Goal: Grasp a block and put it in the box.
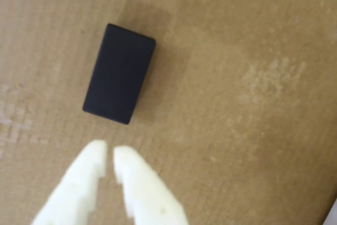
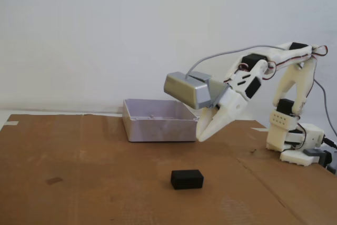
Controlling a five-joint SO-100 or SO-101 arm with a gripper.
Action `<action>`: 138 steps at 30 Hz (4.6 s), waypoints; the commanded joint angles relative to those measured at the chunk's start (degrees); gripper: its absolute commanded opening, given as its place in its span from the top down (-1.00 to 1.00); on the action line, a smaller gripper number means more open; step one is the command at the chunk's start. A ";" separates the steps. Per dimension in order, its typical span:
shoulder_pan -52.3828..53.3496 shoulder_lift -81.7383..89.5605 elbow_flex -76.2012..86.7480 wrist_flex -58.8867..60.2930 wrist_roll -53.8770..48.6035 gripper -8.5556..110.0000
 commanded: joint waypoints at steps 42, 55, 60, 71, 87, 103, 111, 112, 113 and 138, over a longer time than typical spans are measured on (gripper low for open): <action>-1.93 -6.42 -9.84 -7.29 2.64 0.86; -3.69 -11.16 -10.37 -7.56 2.64 0.85; -3.25 -12.57 -10.46 -7.56 2.55 0.85; -3.16 -14.59 -10.81 -11.16 2.55 0.85; 0.44 -14.59 -12.22 -11.16 2.46 0.85; 0.09 -14.50 -12.30 -11.16 2.72 0.41; -0.44 -14.50 -12.30 -11.16 3.16 0.23; -0.44 -14.50 -12.30 -11.16 3.16 0.23; -0.53 -14.41 -12.30 -11.16 3.25 0.23; -4.39 -15.82 -14.15 -11.25 6.33 0.22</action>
